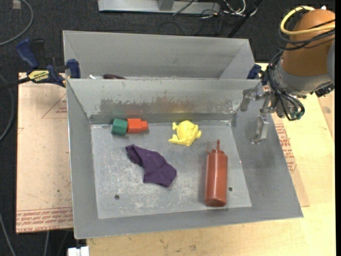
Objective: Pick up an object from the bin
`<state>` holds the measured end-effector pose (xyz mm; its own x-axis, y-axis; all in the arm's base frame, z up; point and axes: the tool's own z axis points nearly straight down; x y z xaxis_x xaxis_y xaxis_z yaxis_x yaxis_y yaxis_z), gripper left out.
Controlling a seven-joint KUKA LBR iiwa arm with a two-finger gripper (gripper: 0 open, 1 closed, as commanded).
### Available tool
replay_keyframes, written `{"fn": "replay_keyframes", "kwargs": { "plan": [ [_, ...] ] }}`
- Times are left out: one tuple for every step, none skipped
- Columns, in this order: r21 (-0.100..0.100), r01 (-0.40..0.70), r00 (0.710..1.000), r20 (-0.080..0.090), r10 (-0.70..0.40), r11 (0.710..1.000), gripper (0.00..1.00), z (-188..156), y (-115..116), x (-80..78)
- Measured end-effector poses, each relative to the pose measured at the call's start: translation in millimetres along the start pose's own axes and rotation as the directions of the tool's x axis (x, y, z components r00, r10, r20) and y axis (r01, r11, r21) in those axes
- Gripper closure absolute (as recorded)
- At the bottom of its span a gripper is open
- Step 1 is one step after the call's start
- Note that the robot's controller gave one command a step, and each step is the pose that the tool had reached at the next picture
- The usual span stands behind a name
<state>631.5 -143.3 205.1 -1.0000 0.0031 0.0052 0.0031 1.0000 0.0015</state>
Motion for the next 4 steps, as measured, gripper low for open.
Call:
{"fn": "replay_keyframes", "kwargs": {
  "plan": [
    [0.001,0.002,1.000,0.008,-0.002,1.000,0.00,-5.1,0.5,-1.4],
    [0.001,-0.014,1.000,0.010,0.014,1.000,0.00,48.5,12.5,23.2],
    [0.004,0.081,0.997,0.013,-0.081,0.997,0.00,106.4,45.5,6.4],
    [0.002,0.242,0.970,0.010,-0.242,0.970,0.00,130.1,55.8,50.4]
  ]
}}
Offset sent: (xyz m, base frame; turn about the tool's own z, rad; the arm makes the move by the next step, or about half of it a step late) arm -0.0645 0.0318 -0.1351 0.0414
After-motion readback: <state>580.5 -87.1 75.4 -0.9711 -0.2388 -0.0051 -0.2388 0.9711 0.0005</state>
